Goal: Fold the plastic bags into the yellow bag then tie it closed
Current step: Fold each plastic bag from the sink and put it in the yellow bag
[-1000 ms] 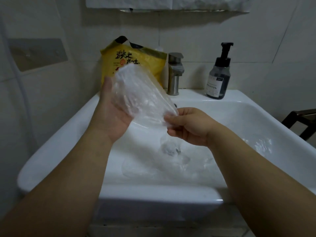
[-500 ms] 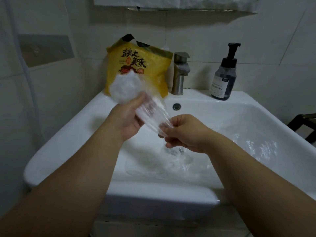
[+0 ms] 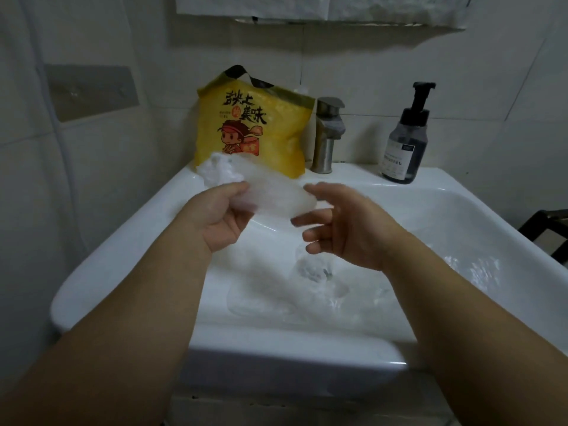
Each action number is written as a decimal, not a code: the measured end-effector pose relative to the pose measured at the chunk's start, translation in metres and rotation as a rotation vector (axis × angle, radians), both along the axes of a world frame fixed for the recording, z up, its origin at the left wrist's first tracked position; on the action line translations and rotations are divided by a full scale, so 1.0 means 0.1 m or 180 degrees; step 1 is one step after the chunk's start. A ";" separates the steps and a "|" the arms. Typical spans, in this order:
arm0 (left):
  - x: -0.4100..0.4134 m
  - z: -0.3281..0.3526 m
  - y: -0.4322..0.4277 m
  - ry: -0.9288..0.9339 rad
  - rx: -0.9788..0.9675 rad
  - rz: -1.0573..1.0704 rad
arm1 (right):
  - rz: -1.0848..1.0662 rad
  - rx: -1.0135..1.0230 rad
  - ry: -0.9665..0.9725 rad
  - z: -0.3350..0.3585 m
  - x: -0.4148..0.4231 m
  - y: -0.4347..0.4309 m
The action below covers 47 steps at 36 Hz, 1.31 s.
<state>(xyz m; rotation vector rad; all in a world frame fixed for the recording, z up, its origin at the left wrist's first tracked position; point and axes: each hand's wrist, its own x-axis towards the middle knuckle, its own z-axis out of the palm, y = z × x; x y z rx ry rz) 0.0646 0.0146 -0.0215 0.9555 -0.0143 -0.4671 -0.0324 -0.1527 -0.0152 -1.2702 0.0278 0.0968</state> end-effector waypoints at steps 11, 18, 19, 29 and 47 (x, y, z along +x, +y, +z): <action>0.03 -0.07 -0.01 0.0104 0.0557 -0.0373 | -0.0511 -0.3086 -0.1627 -0.18 0.03 0.13; -0.03 -0.13 -0.08 -0.0775 0.1465 -0.0762 | -0.0547 -0.2970 -0.1484 -0.17 0.03 0.18; -0.04 -0.13 -0.11 -0.0828 0.1514 -0.0787 | -0.0595 -0.2856 -0.1371 -0.16 0.04 0.17; -0.15 -0.13 -0.15 -0.1457 0.1585 -0.1408 | -0.1153 -0.2177 -0.0225 -0.17 0.14 0.07; -0.21 -0.10 -0.16 -0.1750 0.1701 -0.1072 | -0.0366 -0.1168 0.0301 -0.23 0.18 -0.05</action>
